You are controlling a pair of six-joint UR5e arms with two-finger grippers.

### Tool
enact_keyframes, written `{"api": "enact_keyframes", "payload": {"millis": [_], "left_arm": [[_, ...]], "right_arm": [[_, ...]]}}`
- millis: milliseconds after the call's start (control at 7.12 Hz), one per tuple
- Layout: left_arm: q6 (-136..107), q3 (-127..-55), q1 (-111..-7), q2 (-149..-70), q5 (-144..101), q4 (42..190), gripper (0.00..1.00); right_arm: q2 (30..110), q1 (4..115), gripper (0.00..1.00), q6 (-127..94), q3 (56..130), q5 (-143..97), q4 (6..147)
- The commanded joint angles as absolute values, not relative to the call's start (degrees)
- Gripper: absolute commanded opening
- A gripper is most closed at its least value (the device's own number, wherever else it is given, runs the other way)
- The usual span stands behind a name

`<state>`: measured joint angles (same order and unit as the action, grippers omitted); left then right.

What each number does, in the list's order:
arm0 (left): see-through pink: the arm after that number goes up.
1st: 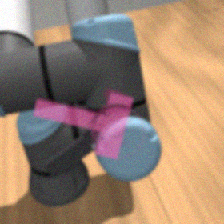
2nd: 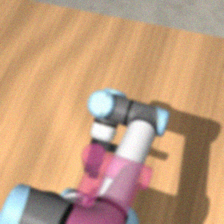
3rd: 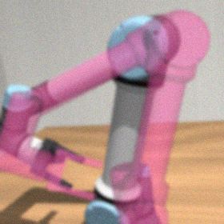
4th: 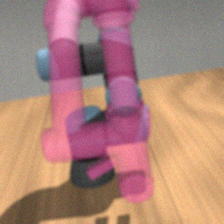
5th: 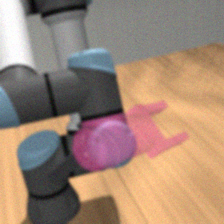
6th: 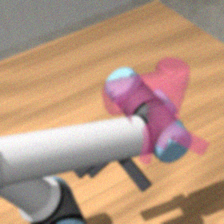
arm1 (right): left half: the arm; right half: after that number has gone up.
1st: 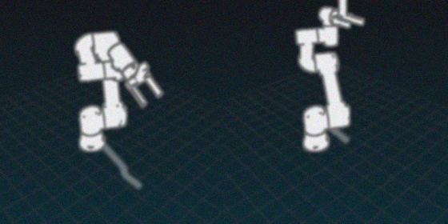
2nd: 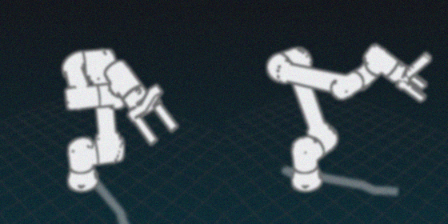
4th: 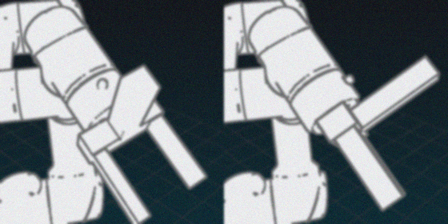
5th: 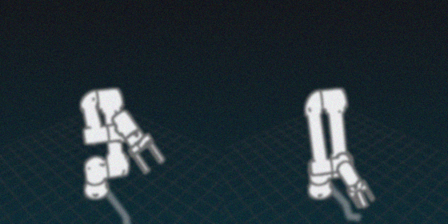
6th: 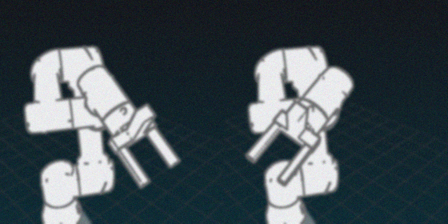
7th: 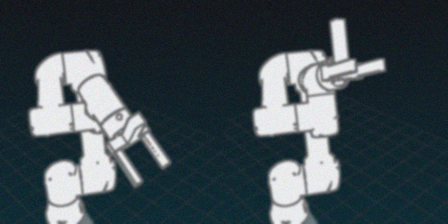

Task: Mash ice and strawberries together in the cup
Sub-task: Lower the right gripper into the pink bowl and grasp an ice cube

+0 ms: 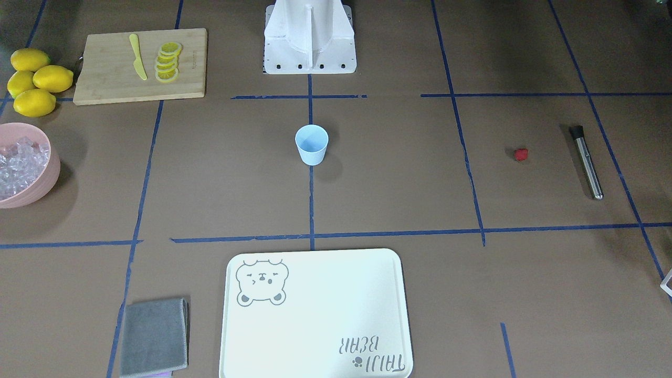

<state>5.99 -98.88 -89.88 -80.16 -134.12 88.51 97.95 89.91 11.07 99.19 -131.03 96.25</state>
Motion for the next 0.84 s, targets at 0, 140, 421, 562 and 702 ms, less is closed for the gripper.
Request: {"api": "enact_keyframes", "payload": {"millis": [0, 140, 421, 562, 702], "left_arm": [[6.06, -98.79, -89.83, -80.16, -134.12, 88.59, 1.0], [5.98, -98.88, -89.91, -80.16, -134.21, 88.59, 1.0], [5.98, -98.96, -89.82, -80.07, -134.21, 88.42, 1.0], [5.8, -98.96, -89.91, -80.07, -134.21, 88.5, 1.0], [5.8, -99.05, -89.91, -80.07, -134.21, 88.51, 1.0]], "right_arm": [[97.82, 89.91, 1.0, 11.07, 99.14, -131.04, 96.24], [97.65, 89.91, 1.0, 11.07, 99.31, -131.57, 96.24], [95.38, 89.83, 1.0, 11.16, 102.2, -132.44, 96.15], [95.19, 88.95, 1.0, 11.16, 103.7, -134.8, 96.15], [95.1, 87.38, 1.0, 11.08, 105.19, -135.61, 96.07]]}}
